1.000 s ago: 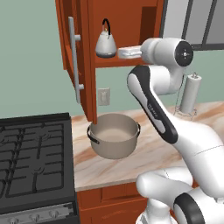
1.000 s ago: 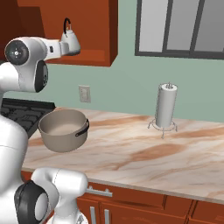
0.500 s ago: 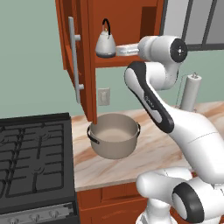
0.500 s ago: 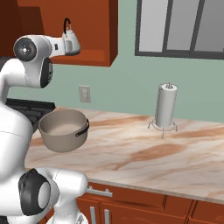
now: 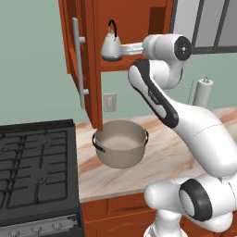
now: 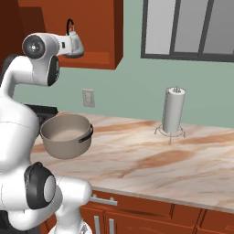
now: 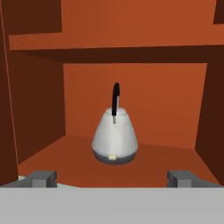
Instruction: Pick the kettle from the cabinet and place it on a stove burner. Then pick the pot from the counter and place it on another stove burner. Finally, turn both burners on.
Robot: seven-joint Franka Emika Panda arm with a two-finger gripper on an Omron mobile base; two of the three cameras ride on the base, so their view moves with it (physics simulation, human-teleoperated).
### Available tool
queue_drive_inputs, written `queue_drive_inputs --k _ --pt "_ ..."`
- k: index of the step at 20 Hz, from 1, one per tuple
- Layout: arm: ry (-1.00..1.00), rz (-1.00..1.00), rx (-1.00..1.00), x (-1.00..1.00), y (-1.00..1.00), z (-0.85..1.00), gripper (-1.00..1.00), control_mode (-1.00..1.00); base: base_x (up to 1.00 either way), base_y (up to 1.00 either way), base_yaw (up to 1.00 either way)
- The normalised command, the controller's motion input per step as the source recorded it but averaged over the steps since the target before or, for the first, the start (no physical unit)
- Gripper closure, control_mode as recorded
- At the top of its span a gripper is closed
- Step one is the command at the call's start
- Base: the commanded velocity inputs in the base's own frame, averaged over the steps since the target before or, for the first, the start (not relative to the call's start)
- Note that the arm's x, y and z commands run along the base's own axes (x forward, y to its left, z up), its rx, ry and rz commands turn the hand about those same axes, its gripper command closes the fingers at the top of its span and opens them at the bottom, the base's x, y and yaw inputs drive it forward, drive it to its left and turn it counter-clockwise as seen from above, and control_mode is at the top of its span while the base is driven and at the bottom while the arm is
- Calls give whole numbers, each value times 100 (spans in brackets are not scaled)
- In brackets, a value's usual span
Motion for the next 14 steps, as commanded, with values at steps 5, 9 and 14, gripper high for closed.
queue_drive_inputs --k 5,9,14 --pt "0 0 -2 37 0 5 -100 -100 0 0 0" --pt "0 0 -4 39 3 15 -100 -100 0 0 0" --pt "0 0 -5 41 8 20 -100 -100 0 0 0"
